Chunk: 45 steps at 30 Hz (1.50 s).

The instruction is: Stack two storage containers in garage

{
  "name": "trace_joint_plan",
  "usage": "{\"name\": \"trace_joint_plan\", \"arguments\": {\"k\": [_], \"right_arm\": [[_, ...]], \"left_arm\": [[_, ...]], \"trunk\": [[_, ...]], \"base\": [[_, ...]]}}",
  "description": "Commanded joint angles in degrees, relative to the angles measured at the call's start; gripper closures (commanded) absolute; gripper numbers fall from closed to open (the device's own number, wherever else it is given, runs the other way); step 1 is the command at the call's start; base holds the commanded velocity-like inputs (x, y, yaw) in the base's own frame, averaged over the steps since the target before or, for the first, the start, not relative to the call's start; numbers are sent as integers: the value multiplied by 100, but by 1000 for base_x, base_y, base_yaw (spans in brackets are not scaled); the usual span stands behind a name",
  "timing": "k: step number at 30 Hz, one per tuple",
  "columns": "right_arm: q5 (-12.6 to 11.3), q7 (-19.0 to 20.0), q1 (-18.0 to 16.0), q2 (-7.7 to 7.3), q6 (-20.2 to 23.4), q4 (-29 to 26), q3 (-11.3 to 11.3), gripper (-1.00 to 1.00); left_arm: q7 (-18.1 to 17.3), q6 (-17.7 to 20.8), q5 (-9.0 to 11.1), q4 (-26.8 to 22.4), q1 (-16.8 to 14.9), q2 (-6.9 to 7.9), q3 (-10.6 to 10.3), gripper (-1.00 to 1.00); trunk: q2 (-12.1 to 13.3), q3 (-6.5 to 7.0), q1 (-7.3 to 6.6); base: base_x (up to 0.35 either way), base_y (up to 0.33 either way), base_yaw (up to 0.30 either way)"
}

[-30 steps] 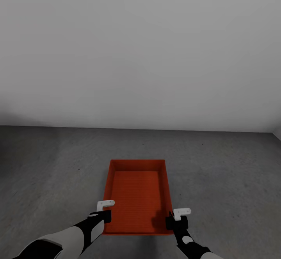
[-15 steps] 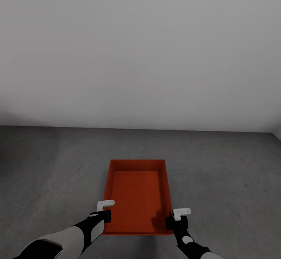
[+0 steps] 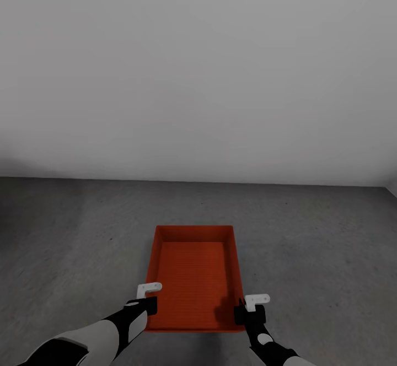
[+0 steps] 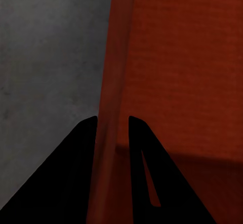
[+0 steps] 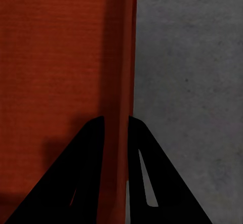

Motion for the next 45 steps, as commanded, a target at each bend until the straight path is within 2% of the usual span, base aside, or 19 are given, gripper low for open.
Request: {"name": "trace_joint_plan", "arguments": {"k": [1,14,23,29,36,45], "right_arm": [[-44,-70,-1,0,-14,9,6,100],[-43,-70,-1,0,-25,9,6,100],[-43,-70,-1,0,-25,9,6,100],[-43,-70,-1,0,-25,9,6,100],[-43,-70,-1,0,-25,9,6,100],[-43,-70,-1,0,-21,9,6,100]], "left_arm": [[45,-5,28,-6,-6,-2,348,100],[45,-5,24,-6,-6,-2,347,100],[45,-5,24,-6,-6,-2,347,100],[45,-5,23,-6,-6,-2,345,100],[45,-3,27,-6,-6,-2,348,100],[45,-5,28,-6,-6,-2,346,100]], "trunk": [[-2,-4,-1],[-2,-4,-1],[-363,-165,197],[-363,-165,197],[-644,-291,351],[-644,-291,351]], "base": [[0,0,0],[0,0,0],[0,0,0],[0,0,0],[0,0,0],[0,0,0]]}}
